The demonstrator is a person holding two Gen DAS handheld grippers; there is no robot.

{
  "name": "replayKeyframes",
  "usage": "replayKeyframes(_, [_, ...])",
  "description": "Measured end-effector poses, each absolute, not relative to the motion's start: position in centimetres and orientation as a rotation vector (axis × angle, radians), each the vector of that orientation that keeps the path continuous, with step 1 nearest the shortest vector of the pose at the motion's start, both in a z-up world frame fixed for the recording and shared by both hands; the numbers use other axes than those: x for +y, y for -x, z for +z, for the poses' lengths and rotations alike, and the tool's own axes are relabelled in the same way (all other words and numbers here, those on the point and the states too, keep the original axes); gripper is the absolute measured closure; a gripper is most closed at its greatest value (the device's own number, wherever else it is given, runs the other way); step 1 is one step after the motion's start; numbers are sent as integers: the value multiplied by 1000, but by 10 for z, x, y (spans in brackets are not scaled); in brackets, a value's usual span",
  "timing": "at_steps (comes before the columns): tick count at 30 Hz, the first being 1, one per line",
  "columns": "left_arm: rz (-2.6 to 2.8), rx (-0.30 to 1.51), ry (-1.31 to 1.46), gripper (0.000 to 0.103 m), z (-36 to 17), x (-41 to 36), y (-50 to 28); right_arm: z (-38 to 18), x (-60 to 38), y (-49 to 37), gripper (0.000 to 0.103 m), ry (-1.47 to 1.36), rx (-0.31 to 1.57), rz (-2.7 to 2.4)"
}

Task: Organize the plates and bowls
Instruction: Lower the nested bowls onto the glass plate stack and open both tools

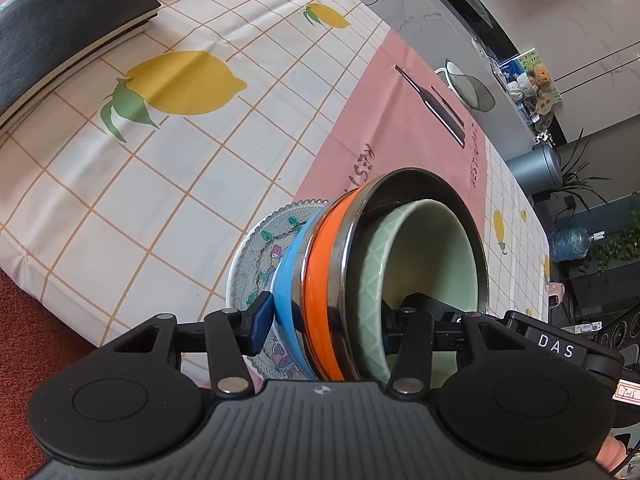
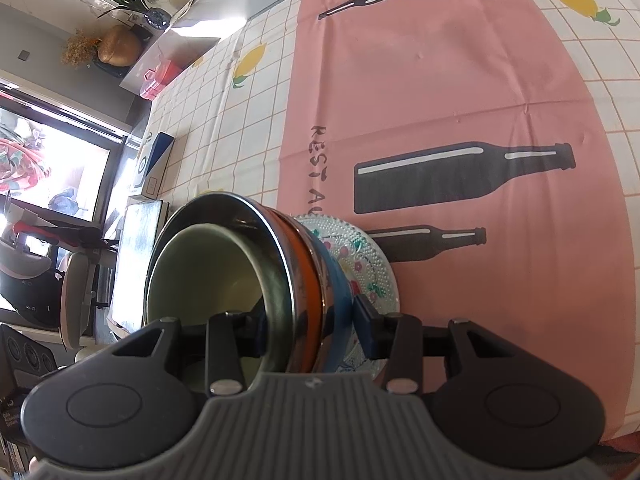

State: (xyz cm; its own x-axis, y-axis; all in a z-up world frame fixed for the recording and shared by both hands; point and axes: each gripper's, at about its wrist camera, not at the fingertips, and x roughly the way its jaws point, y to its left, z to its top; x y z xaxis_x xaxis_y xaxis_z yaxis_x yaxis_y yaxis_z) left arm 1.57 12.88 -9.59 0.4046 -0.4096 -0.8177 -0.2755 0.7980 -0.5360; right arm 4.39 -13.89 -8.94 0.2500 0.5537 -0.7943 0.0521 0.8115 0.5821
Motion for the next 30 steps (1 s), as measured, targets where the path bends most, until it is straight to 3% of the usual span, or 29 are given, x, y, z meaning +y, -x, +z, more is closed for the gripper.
replayKeyframes(7, [-89, 1176, 660, 49, -93, 128, -19, -87, -135, -44, 56, -526, 1276, 383])
replayKeyframes(11, [-68, 1154, 656, 39, -89, 130, -18, -83, -133, -43, 56, -490, 1253, 385])
replayKeyframes(19, [-73, 1106, 604, 36, -69, 129, -15, -70, -143, -40, 47, -495, 1198, 383])
replayKeyframes(30, [-142, 779, 297, 36, 7, 101, 15, -1, -157, -10, 43, -263, 888, 354])
